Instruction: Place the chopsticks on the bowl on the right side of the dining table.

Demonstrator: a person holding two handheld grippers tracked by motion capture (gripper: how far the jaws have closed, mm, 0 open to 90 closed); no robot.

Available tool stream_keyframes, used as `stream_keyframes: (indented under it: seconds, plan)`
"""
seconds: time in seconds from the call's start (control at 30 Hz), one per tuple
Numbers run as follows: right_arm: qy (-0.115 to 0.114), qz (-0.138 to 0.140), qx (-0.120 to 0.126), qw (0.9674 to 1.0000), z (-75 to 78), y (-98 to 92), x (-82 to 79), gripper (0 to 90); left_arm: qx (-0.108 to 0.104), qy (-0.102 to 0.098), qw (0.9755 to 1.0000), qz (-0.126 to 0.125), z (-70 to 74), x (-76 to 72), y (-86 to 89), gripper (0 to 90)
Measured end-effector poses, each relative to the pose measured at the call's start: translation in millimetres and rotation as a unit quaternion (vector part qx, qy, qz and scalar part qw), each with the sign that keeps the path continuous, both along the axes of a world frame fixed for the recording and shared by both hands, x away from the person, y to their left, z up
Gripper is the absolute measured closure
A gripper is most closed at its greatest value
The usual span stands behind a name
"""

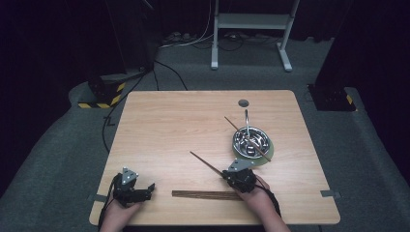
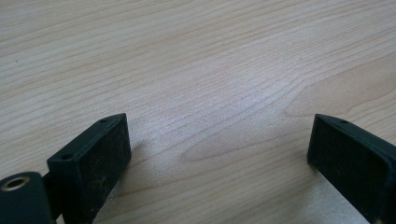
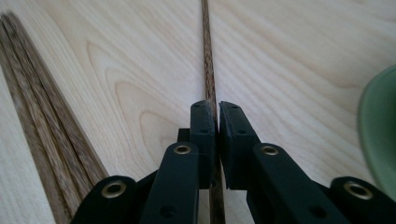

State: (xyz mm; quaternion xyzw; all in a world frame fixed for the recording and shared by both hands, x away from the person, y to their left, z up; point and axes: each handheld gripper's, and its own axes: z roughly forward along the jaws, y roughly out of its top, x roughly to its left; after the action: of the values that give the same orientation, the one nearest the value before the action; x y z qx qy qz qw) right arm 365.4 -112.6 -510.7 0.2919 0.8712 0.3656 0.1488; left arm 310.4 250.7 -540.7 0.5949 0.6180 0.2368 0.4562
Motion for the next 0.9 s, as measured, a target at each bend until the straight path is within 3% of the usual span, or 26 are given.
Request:
stream_keyframes:
  seconds: [0.27,0.47,0.57,0.73,0.9]
  plan:
    - [-0.026,-0.023,0.018,0.9992,14.7,-17.1,-3.0,84.2,0.0,-0.001,1.0,0.0,0.0,-0.2,0.0,6.4]
    - [-0.033,-0.05,0.031,0.9977,25.3,-31.2,-2.5,84.2,-0.008,-0.002,1.0,0.004,-0.1,0.1,-1.1,6.5]
    - [-0.033,-0.066,0.036,0.9966,31.1,-37.5,0.6,84.2,0.0,0.0,1.0,0.0,0.0,-0.1,0.2,6.5]
    - [-0.049,-0.097,0.045,0.9931,44.5,-46.9,9.9,84.2,0.0,0.0,1.0,0.0,0.0,-0.2,0.2,6.5]
    - [-0.047,-0.12,0.022,0.9914,50.0,-51.1,29.7,84.2,0.003,0.004,1.0,-0.006,0.3,-0.4,1.7,6.5]
